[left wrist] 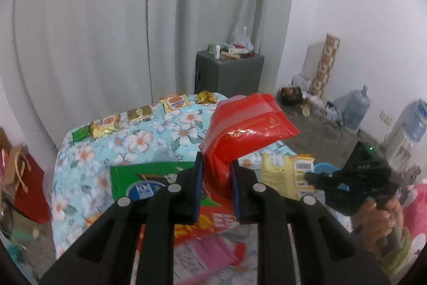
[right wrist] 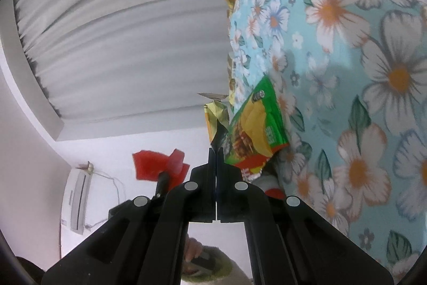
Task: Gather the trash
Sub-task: 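Carry the red wrapper and green bag toward the blue wastebasket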
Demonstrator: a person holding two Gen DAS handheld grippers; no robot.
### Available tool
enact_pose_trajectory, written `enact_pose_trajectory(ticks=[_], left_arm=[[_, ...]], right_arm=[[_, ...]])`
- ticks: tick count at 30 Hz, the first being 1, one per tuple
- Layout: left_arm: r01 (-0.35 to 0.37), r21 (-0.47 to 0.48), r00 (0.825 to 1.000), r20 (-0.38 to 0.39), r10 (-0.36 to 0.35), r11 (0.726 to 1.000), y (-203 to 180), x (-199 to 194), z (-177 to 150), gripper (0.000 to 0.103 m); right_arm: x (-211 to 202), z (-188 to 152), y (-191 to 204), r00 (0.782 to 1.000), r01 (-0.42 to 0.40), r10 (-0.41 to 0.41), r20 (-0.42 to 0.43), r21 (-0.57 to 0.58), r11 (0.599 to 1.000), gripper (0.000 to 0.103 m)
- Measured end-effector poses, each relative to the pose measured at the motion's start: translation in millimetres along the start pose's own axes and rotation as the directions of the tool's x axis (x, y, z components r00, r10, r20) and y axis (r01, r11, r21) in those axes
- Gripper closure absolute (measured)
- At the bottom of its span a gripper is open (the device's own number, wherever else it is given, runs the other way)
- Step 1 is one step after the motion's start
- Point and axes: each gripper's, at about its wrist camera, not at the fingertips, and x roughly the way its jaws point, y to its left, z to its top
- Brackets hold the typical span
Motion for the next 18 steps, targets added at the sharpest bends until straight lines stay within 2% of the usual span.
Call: enact_pose_trajectory(ticks=[3,12,18], left_arm=[[0.007,0.001,1.000,0.013,-0.007,1.000,-14,-3,-10,0.085],[0.016,0.090,1.000,0.008,-0.017,0.996,-72,12,-30,0.085],[0.010,0.153,0.999,-0.038,-0.004,0.988,-102,44,-41,0.085]], right_arm=[[-9,-5,3,1.000,0.016,-0.015,0.016,-0.021,1.000,0.103],[-39,-10,-6,0.996,0.060,-0.059,0.068,-0.022,0.998,0.103],[-58,-7,-17,0.993,0.075,-0.073,0.091,-0.016,0.997,0.103]])
